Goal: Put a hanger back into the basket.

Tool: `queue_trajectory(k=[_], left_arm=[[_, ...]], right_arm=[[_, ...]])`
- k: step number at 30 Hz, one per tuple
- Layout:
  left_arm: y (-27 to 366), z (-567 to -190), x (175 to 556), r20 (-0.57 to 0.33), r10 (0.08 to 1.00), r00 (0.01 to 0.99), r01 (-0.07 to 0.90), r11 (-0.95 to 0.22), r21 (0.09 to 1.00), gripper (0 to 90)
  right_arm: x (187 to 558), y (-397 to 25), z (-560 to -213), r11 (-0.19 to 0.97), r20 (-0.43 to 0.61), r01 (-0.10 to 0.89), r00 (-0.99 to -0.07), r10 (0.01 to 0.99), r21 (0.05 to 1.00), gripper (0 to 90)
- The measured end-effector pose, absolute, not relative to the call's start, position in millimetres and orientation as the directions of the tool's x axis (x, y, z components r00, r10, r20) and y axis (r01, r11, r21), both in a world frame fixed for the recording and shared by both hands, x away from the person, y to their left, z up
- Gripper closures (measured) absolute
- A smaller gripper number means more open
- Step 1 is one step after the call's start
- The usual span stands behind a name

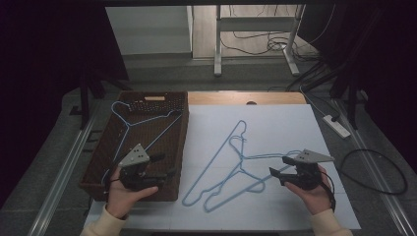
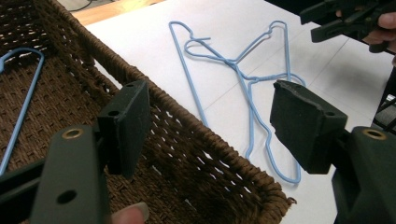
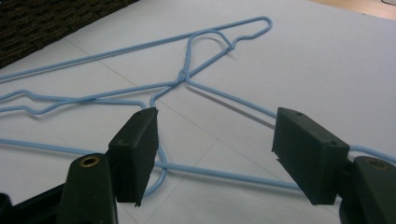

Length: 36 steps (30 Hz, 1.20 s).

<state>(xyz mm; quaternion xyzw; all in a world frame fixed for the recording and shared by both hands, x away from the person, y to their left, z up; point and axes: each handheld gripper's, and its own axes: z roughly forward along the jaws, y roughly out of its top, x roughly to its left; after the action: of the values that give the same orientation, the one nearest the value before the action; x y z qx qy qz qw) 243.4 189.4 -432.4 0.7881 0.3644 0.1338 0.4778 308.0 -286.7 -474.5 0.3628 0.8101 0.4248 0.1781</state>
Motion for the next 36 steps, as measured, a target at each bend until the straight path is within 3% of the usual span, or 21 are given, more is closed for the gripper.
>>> queue_trajectory(k=[18, 36], left_arm=[[182, -438, 244, -0.144, 0.696, 0.704, 0.454, -0.285, 0.844, 29.6], [181, -439, 244, -0.143, 0.688, 0.711, 0.451, -0.291, 0.844, 29.6]], right_arm=[[357, -234, -466, 0.447, 0.045, 0.493, -0.708, 0.705, 0.747, 33.1], [423, -158, -494, 0.603, 0.064, 0.592, -0.740, 0.670, 0.535, 43.9]])
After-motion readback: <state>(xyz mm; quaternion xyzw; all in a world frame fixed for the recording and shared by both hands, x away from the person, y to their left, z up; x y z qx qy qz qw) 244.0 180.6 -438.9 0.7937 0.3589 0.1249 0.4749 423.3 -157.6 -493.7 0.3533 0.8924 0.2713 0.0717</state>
